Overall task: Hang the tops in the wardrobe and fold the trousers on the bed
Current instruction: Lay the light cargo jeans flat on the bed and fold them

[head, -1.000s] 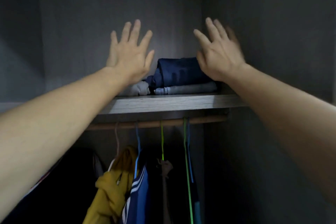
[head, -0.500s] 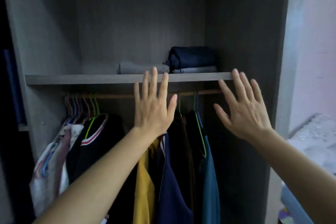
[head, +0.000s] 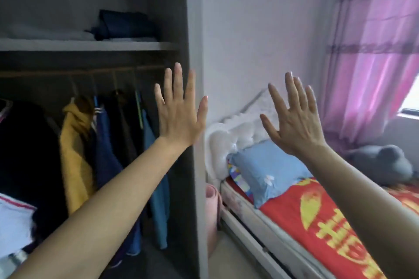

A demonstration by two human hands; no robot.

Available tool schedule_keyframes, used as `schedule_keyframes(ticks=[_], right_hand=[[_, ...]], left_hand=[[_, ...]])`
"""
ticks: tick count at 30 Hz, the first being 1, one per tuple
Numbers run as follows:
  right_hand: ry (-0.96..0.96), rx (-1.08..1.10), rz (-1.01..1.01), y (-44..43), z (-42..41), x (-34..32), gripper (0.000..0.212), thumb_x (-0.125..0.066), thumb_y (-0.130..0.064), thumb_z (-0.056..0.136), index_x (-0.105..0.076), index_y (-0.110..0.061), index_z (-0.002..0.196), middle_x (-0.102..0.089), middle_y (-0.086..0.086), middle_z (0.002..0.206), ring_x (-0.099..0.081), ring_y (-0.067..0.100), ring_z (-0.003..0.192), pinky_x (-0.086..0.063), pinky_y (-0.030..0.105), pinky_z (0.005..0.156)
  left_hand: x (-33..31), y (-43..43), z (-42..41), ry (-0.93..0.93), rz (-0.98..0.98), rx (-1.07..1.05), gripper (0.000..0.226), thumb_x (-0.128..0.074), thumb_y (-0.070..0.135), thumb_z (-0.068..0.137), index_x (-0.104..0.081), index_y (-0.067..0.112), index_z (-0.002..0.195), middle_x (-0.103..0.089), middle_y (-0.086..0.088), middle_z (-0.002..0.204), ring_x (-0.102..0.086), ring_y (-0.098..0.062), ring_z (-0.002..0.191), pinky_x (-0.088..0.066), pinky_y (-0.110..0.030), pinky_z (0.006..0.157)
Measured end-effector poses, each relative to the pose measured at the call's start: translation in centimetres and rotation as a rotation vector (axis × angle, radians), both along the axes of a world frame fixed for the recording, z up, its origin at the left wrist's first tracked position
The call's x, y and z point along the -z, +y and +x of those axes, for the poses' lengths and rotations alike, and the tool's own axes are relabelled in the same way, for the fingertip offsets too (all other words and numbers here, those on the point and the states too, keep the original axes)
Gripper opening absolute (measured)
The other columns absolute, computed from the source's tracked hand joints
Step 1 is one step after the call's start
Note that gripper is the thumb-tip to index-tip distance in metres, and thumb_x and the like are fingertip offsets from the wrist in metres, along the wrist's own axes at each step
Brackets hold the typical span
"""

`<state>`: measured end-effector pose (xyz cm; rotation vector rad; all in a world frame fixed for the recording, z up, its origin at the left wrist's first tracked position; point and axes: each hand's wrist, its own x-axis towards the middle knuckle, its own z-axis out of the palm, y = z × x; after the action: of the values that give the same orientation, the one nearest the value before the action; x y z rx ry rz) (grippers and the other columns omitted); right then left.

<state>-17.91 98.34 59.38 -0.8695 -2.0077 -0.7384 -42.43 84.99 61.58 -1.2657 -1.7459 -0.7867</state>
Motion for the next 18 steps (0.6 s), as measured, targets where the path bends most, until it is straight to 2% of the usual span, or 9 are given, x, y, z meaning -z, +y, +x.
schedule_keyframes(ticks=[3,6,9,11,15,18], right_hand=[[-0.017,0.154,-0.074,0.9,13.8,3.5,0.077,-0.037,-0.056,0.096,-0.01,-0.02,0.159,0.0,0.017,0.165,-0.006,0.036,0.152,-0.011,0.055,0.121],[-0.015,0.318,-0.187,1.0,27.0,7.6,0.083,-0.047,-0.055,0.095,-0.008,-0.018,0.159,0.0,0.02,0.164,-0.006,0.036,0.152,-0.008,0.053,0.122],[0.033,0.505,-0.31,0.6,37.7,11.2,0.086,-0.049,-0.055,0.092,-0.006,-0.02,0.159,0.0,0.023,0.163,-0.008,0.039,0.151,-0.012,0.054,0.121],[0.052,0.6,-0.358,0.6,43.5,13.2,0.086,-0.049,-0.055,0.093,-0.007,-0.02,0.159,-0.001,0.024,0.163,-0.009,0.041,0.15,-0.014,0.056,0.12],[0.085,0.716,-0.439,0.8,52.4,16.6,0.083,-0.045,-0.054,0.096,-0.005,-0.017,0.159,0.004,0.023,0.163,-0.005,0.04,0.151,-0.012,0.058,0.12],[0.081,0.802,-0.478,2.2,57.9,18.2,0.084,-0.049,-0.05,0.096,-0.007,-0.014,0.159,0.003,0.024,0.163,-0.01,0.042,0.15,-0.014,0.059,0.12]], left_hand=[[3.3,5.6,12.4,-0.023,-0.081,0.163,0.066,-0.03,0.048,0.1,-0.019,0.015,0.156,-0.009,-0.016,0.163,-0.009,-0.035,0.15,-0.012,-0.062,0.116],[7.9,9.9,25.3,-0.055,-0.195,0.329,0.067,-0.033,0.047,0.097,-0.023,0.015,0.155,-0.009,-0.015,0.164,-0.008,-0.035,0.15,-0.012,-0.063,0.115],[12.1,12.9,36.1,-0.037,-0.325,0.501,0.069,-0.032,0.049,0.097,-0.017,0.019,0.157,-0.002,-0.013,0.165,-0.001,-0.032,0.151,-0.007,-0.065,0.116],[13.8,15.0,41.5,-0.007,-0.369,0.592,0.068,-0.031,0.05,0.098,-0.014,0.021,0.157,0.002,-0.011,0.165,0.003,-0.031,0.151,-0.006,-0.065,0.116],[16.0,19.9,50.0,0.034,-0.415,0.714,0.066,-0.03,0.051,0.098,-0.02,0.02,0.156,-0.002,-0.012,0.165,-0.002,-0.032,0.151,-0.007,-0.066,0.114],[17.8,24.3,55.8,0.044,-0.444,0.807,0.067,-0.033,0.049,0.097,-0.021,0.019,0.156,-0.004,-0.013,0.164,-0.003,-0.031,0.151,-0.009,-0.066,0.115]])
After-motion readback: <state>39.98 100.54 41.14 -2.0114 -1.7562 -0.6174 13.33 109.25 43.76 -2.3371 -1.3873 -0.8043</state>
